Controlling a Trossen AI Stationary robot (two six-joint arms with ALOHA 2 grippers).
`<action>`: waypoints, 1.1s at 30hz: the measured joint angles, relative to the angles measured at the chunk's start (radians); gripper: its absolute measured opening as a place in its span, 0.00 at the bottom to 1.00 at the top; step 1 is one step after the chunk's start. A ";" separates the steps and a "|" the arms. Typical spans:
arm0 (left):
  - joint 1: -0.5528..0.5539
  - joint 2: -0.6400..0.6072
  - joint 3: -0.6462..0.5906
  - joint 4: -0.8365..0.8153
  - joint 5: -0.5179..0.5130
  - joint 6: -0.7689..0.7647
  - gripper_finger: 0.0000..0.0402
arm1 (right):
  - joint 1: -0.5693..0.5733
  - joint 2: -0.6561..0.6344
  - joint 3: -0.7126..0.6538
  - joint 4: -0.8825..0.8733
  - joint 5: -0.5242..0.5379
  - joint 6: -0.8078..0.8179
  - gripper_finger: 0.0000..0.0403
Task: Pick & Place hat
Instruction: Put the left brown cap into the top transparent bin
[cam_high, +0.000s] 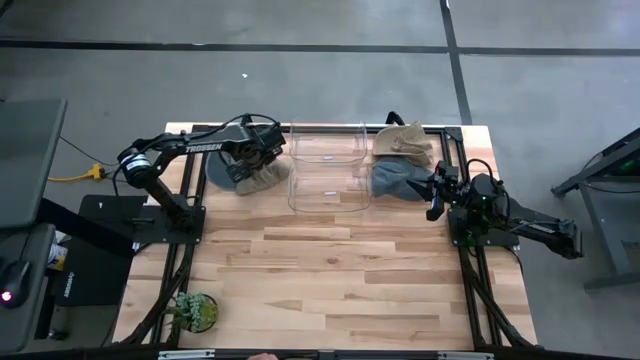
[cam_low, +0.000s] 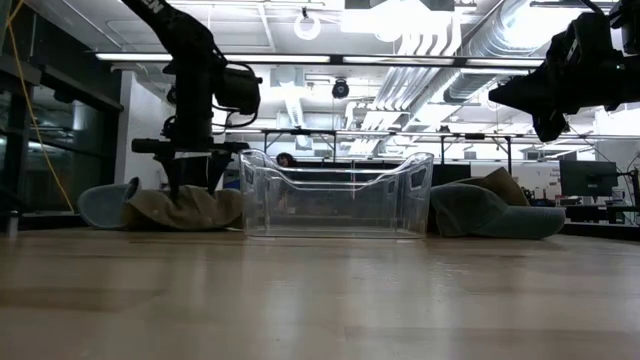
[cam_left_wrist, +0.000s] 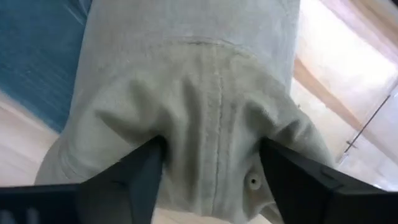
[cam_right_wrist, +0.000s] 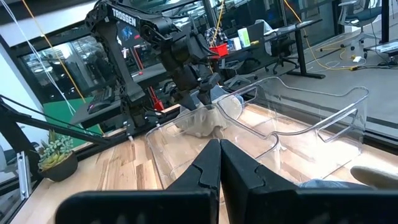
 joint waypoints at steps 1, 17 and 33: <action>0.000 0.000 0.000 0.001 -0.007 0.000 0.56 | 0.000 0.000 0.000 0.000 0.000 0.001 0.00; 0.000 0.000 0.000 -0.006 -0.046 0.072 0.02 | 0.000 0.000 0.000 0.000 0.000 0.000 0.00; -0.001 -0.033 0.000 -0.045 0.006 0.105 0.00 | 0.000 0.000 0.000 0.000 0.000 0.000 0.00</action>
